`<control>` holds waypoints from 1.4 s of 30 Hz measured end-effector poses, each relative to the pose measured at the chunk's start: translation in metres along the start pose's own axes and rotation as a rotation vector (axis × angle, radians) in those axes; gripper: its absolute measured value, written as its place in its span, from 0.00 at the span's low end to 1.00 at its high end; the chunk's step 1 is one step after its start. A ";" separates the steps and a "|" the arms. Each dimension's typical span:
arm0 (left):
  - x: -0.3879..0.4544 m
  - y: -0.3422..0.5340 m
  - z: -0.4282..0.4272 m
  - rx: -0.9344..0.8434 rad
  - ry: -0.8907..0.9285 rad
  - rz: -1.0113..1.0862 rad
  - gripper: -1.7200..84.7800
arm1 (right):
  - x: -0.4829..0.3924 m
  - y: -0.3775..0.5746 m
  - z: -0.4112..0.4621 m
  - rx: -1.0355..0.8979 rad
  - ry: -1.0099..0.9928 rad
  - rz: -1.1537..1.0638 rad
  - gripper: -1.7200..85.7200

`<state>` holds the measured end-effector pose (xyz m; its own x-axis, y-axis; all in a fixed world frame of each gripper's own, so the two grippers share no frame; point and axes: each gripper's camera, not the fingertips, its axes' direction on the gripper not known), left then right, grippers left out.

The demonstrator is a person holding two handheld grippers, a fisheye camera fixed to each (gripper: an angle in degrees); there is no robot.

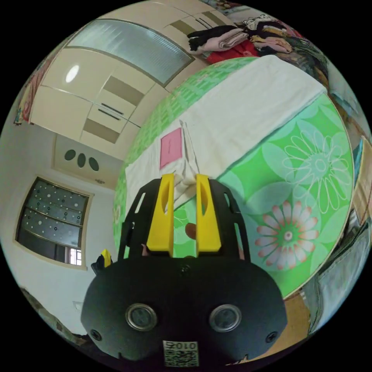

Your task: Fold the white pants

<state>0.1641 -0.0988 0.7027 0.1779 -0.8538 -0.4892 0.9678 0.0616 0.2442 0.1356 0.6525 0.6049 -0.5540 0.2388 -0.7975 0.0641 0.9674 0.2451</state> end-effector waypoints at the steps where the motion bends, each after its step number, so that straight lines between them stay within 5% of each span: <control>1: -0.003 0.001 -0.005 0.006 0.005 -0.009 0.02 | -0.002 0.002 -0.011 0.027 -0.010 0.032 0.13; 14: -0.063 0.034 -0.104 0.186 -0.010 -0.133 0.02 | -0.018 0.026 0.011 0.095 -0.205 0.173 0.14; 25: -0.083 0.037 -0.131 0.236 0.003 -0.165 0.02 | -0.066 0.003 0.035 0.087 -0.163 0.180 0.13; 36: -0.112 0.040 -0.166 0.295 0.028 -0.200 0.02 | -0.200 0.008 0.028 0.244 0.111 -0.073 0.07; 42: -0.134 0.051 -0.206 0.369 0.010 -0.252 0.02 | -0.322 0.014 0.052 0.304 0.430 -0.315 0.07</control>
<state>0.2268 0.1257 0.6083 -0.0517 -0.8135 -0.5792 0.8530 -0.3376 0.3980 0.3578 0.5932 0.8364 -0.8659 -0.0573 -0.4969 0.0412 0.9819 -0.1850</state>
